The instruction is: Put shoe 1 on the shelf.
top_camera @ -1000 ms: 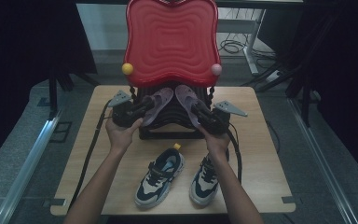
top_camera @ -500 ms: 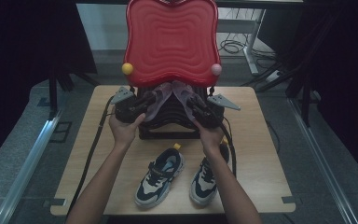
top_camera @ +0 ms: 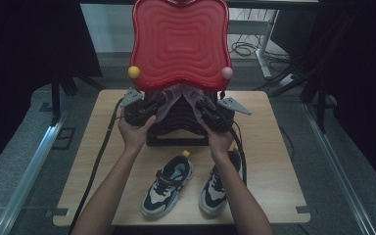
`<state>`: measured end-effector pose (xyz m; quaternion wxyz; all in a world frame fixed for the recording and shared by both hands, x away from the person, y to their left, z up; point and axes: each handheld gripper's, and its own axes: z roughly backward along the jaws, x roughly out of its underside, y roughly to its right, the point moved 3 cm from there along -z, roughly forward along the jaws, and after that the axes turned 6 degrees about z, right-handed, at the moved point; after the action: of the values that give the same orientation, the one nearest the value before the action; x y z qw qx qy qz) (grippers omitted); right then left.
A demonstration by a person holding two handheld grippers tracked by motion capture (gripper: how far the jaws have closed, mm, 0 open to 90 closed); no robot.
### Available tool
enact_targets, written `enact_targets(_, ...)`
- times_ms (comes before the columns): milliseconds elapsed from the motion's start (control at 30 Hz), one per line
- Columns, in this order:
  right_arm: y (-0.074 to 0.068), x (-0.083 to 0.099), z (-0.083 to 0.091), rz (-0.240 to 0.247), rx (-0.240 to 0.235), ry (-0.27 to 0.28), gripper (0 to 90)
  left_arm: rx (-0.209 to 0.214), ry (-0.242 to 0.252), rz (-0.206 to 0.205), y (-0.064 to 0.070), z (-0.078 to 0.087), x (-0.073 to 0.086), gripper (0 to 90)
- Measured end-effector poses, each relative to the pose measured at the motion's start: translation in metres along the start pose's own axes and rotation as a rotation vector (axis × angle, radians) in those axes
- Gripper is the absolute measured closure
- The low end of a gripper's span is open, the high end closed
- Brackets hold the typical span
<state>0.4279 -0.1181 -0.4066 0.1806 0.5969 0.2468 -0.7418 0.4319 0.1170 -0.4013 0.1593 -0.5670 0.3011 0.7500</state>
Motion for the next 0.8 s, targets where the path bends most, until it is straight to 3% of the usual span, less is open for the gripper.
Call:
enact_targets(500,0.003,0.0,-0.015,0.021,0.028,0.049,85.3,-0.037,0.05,-0.071,-0.001,-0.012,0.0,85.3)
enact_targets(567,0.004,0.002,-0.016,0.035,0.031,0.044,85.2,-0.046,0.042,-0.097,0.001,-0.012,0.004,85.3)
enact_targets(800,0.007,0.012,-0.014,0.066,0.047,-0.007,83.8,-0.03,-0.022,-0.129,0.004,-0.015,0.021,85.0)
